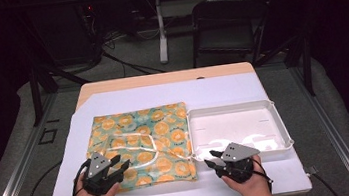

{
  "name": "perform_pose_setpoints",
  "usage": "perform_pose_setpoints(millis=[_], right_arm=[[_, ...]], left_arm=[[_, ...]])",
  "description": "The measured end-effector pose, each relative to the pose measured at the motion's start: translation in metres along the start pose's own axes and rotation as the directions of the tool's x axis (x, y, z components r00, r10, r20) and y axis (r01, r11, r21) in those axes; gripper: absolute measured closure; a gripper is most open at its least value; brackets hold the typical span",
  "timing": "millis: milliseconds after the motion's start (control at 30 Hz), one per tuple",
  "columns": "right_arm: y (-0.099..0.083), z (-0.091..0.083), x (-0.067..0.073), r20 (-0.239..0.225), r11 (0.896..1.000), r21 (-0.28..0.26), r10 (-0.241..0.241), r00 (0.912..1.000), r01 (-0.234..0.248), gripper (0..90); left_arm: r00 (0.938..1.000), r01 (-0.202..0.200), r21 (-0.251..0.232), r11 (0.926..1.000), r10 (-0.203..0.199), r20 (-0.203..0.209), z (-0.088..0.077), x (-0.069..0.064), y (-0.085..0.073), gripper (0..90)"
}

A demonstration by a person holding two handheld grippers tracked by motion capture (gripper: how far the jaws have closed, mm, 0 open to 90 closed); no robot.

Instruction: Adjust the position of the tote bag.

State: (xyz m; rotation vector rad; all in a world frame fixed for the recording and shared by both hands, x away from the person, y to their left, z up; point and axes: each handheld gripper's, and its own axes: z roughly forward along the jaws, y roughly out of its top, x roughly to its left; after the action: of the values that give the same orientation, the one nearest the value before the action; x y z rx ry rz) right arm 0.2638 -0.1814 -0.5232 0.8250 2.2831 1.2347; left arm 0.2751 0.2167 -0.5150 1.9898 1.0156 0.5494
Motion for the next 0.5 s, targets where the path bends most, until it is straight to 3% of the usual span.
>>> perform_pose_setpoints(millis=[167, 367, 400, 433, 500], right_arm=[[-0.0017, 0.0019, 0.0014, -0.017, 1.0, 0.014, -0.012, 0.9998, 0.012, 63.7], [0.0002, 0.0032, 0.0045, -0.021, 1.0, 0.002, -0.028, 0.9994, 0.028, 64.8], [0.0005, 0.0035, 0.0048, -0.026, 0.999, -0.003, -0.038, 0.999, 0.037, 65.3], [0.0026, 0.0001, 0.0039, -0.062, 0.998, 0.044, -0.05, 0.9968, 0.053, 65.8], [0.0036, 0.0012, 0.0049, -0.068, 0.997, 0.023, -0.067, 0.9954, 0.069, 66.7]], left_arm=[[0.9999, 0.016, -0.012, 0.9998, -0.016, 0.0, 0.0004, 0.0017, 0.001, 60.2], [1.0, 0.008, -0.011, 0.9999, -0.008, 0.005, -0.0009, 0.0014, 0.0, 60.7], [1.0, 0.004, -0.008, 1.0, -0.003, 0.007, -0.0013, 0.0011, -0.0002, 61.1], [1.0, 0.0, -0.007, 1.0, 0.0, 0.008, -0.0017, 0.0008, -0.0003, 61.3], [0.9999, -0.002, 0.001, 1.0, 0.002, 0.01, -0.0028, 0.0003, -0.0008, 61.3]])
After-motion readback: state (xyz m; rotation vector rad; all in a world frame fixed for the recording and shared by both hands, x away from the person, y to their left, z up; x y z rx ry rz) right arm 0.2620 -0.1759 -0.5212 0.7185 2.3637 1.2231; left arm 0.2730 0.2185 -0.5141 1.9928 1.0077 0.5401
